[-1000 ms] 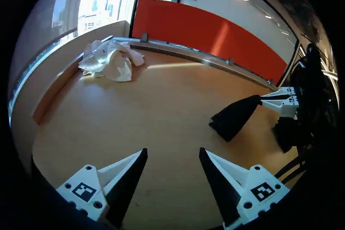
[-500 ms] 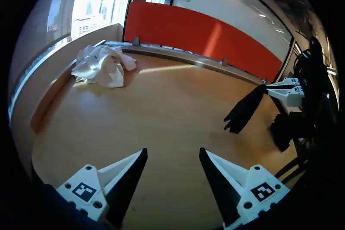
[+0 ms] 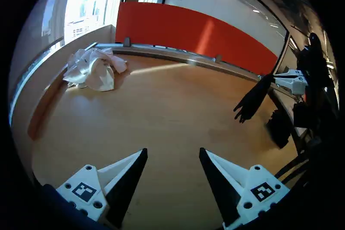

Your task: Fold towel

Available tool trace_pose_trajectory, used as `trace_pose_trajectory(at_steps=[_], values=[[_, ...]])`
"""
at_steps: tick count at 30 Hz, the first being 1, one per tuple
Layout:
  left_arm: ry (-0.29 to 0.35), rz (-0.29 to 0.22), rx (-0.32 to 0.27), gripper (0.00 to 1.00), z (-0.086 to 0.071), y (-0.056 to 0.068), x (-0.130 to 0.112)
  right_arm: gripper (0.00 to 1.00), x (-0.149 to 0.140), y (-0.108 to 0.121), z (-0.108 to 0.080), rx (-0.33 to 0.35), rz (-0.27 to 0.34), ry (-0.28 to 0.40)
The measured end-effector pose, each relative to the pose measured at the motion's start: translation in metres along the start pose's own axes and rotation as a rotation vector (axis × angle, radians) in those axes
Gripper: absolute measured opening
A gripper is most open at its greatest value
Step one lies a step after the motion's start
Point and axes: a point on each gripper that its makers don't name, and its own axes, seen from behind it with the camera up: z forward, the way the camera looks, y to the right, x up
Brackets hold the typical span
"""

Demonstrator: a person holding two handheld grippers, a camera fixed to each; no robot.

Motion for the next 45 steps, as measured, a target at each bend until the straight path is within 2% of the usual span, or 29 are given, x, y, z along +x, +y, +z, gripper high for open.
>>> trace_pose_trajectory(at_steps=[10, 23, 35, 45], values=[[-0.013, 0.018, -0.004, 0.89, 0.013, 0.011, 0.005, 0.05, -0.024, 0.059, -0.032, -0.062, 0.023, -0.023], [-0.035, 0.046, -0.007, 0.89, 0.030, 0.029, 0.010, 0.05, -0.068, 0.133, -0.069, -0.125, 0.067, -0.063], [-0.047, 0.055, -0.007, 0.89, 0.035, 0.040, 0.014, 0.05, -0.107, 0.200, -0.105, -0.200, 0.108, -0.099], [-0.053, 0.071, -0.010, 0.89, 0.039, 0.051, 0.016, 0.05, -0.132, 0.242, -0.126, -0.243, 0.134, -0.131]])
